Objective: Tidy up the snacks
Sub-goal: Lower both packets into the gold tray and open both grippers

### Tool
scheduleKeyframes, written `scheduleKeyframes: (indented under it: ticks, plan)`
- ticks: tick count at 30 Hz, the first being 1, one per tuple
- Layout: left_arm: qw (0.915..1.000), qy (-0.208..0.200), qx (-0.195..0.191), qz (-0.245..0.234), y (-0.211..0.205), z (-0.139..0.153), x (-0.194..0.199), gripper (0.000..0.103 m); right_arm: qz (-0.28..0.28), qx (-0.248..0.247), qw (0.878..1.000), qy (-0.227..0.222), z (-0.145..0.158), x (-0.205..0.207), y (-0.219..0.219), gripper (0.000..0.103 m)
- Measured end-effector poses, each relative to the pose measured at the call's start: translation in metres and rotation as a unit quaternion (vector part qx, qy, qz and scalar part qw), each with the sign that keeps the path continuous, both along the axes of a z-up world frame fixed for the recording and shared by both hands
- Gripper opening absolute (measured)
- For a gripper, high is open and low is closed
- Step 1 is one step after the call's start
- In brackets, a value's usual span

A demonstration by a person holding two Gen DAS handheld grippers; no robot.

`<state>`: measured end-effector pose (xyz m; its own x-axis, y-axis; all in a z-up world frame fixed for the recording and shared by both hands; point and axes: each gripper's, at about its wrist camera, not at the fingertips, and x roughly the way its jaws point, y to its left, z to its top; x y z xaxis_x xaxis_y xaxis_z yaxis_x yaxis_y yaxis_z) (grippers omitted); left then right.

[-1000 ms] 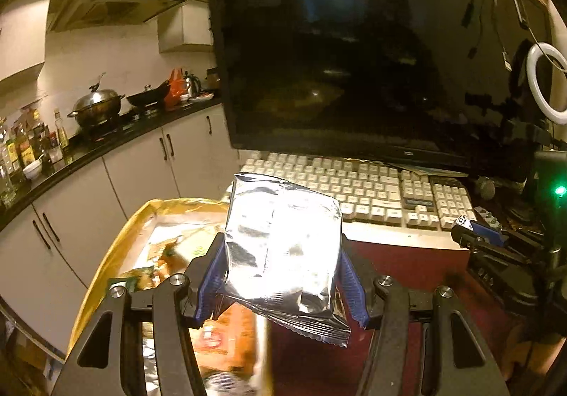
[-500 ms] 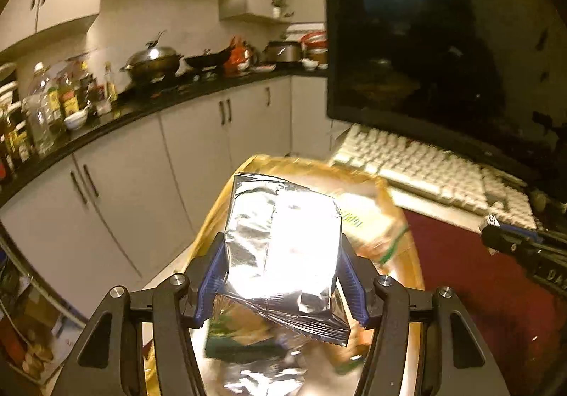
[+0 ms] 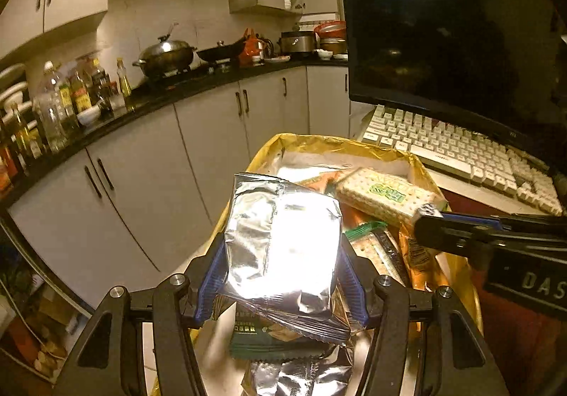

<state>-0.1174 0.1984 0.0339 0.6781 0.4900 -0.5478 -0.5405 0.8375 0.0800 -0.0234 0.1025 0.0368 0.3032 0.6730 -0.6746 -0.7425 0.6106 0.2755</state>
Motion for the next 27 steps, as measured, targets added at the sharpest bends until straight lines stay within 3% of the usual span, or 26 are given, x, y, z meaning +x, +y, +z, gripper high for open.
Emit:
scheduleKeyframes:
  ticks: [8,27]
  plan:
    - [0.9994,0.005,0.034,0.009,-0.007,-0.001,-0.001,0.062,-0.002,0.007,1.0,-0.003,-0.011,0.001,-0.002,0.019]
    - [0.9981,0.026,0.054,0.015,-0.014,-0.004,-0.001,0.063,-0.005,0.012,1.0,-0.008,-0.011,0.002,-0.006,0.02]
